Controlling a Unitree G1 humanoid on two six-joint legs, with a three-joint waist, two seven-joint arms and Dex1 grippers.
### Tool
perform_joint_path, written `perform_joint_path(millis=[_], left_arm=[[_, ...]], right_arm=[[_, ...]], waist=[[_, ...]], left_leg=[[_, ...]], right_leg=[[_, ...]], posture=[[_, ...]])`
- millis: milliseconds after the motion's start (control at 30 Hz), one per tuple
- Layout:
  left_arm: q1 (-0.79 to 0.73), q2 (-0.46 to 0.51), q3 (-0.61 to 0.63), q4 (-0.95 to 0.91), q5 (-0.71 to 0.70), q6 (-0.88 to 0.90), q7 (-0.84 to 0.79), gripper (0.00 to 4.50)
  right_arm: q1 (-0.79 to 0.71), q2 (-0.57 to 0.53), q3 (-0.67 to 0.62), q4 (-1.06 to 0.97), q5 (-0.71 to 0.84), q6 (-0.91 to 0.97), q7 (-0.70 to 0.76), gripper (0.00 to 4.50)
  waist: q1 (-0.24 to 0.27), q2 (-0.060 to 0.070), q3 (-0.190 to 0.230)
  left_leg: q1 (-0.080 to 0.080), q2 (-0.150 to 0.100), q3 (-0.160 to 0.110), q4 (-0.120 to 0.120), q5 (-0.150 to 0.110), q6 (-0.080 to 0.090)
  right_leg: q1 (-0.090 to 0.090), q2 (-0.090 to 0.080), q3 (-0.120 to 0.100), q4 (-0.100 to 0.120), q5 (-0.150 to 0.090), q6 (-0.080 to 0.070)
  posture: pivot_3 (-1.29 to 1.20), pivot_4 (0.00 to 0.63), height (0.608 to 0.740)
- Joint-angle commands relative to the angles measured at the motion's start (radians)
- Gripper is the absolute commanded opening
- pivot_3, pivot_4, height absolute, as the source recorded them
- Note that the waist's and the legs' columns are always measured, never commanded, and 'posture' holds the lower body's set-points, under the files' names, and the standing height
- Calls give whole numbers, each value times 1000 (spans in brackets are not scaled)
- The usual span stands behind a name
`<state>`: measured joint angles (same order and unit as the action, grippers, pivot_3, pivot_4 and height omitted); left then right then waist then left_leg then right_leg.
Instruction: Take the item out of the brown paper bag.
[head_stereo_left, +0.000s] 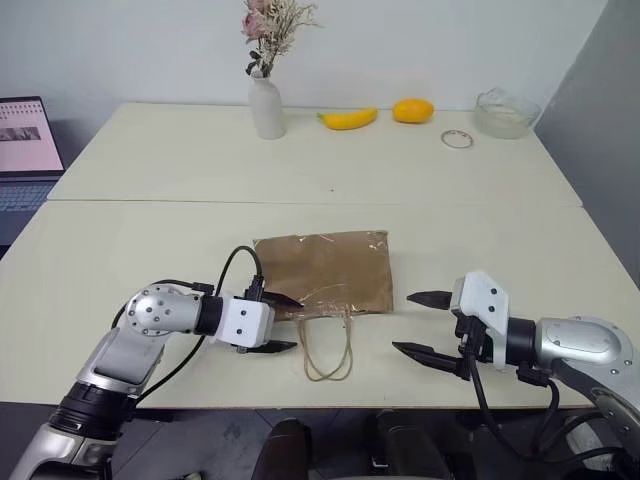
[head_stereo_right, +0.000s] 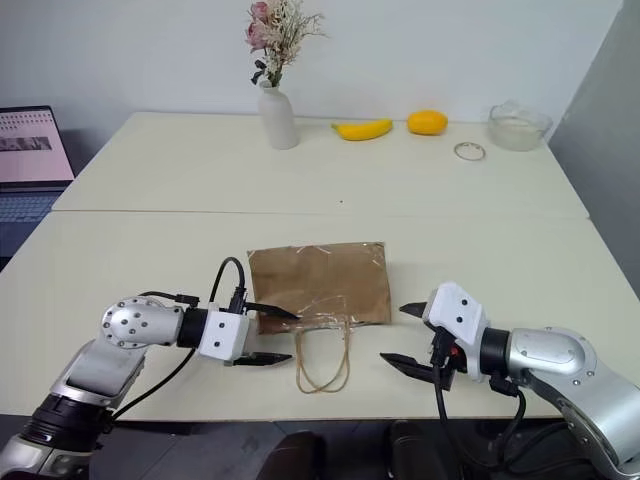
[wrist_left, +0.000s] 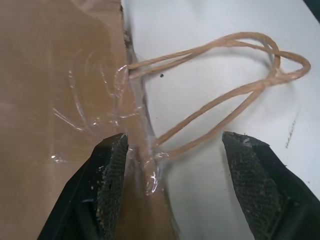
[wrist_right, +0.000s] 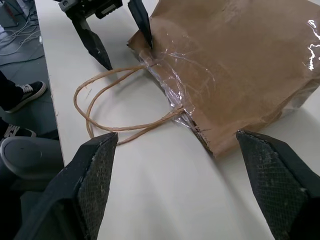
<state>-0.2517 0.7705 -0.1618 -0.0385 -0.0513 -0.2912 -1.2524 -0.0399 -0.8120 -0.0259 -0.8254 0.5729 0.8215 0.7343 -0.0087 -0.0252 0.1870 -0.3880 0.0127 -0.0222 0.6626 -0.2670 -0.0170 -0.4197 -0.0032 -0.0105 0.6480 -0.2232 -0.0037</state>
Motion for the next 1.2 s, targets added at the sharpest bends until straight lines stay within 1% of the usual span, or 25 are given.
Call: perform_joint_path(millis=[33, 267, 333, 500, 600, 733, 867, 1067, 1200], left_arm=[[-32, -29, -26, 8, 14, -28, 36, 3150], [-51, -89, -97, 12, 43, -25, 65, 3150], [-58, -97, -116, 10, 54, -10, 66, 3150], [-68, -134, -142, -32, 31, 58, 76, 3150], [-62, -148, -152, -93, -10, 122, 59, 2590], [-72, -150, -138, -157, -58, 224, 67, 1353], [-97, -154, -97, -195, -110, 340, 103, 40], [-152, -180, -9, -219, -198, 504, 197, 14], [-194, -199, 0, -195, -202, 529, 225, 14]], right_arm=[[3, -11, -12, -44, 16, -3, -9, 3979], [9, -23, 16, -40, -2, -16, -12, 3979], [7, -25, 26, -39, -6, -20, -14, 3979], [18, -36, 57, -38, -29, -25, -20, 3979], [33, -39, 78, -47, -38, -31, -16, 3979], [48, -31, 109, -50, -50, -41, -15, 3979], [66, -46, 141, -46, -61, -69, 11, 3979], [24, -34, 232, -34, -75, -93, 53, 3979], [-63, 10, 319, 5, -103, -100, 66, 3979]], waist=[[4, 0, 0], [5, 0, 0], [5, 0, 0], [6, 0, 0], [5, 0, 0], [5, 0, 0], [5, 0, 0], [4, 0, 0], [4, 0, 0]], left_leg=[[0, 0, 0, 0, 0, 0], [0, 0, 0, 0, 0, 0], [0, 0, 0, 0, 0, 0], [0, 0, 0, 0, 0, 0], [0, 0, 0, 0, 0, 0], [-1, 0, 0, 0, 0, 0], [0, 0, 0, 0, 0, 0], [0, 0, 0, 0, 0, 0], [0, -1, -1, 1, 0, 0]], right_leg=[[0, 0, 0, 0, 0, 0], [0, 0, 0, 0, 0, 0], [0, 0, 0, 0, 0, 0], [0, 2, -1, 0, 0, 0], [0, 2, 0, 0, 0, 0], [0, 2, 0, 0, 0, 0], [0, 3, -1, 1, 0, 0], [0, 4, 0, 0, 0, 0], [1, 4, -1, 0, 0, 1]], posture=[[0, 150, 740], [0, 150, 740], [0, 150, 740], [0, 150, 740], [0, 150, 740], [0, 150, 740], [0, 150, 740], [0, 150, 740], [0, 150, 740]])
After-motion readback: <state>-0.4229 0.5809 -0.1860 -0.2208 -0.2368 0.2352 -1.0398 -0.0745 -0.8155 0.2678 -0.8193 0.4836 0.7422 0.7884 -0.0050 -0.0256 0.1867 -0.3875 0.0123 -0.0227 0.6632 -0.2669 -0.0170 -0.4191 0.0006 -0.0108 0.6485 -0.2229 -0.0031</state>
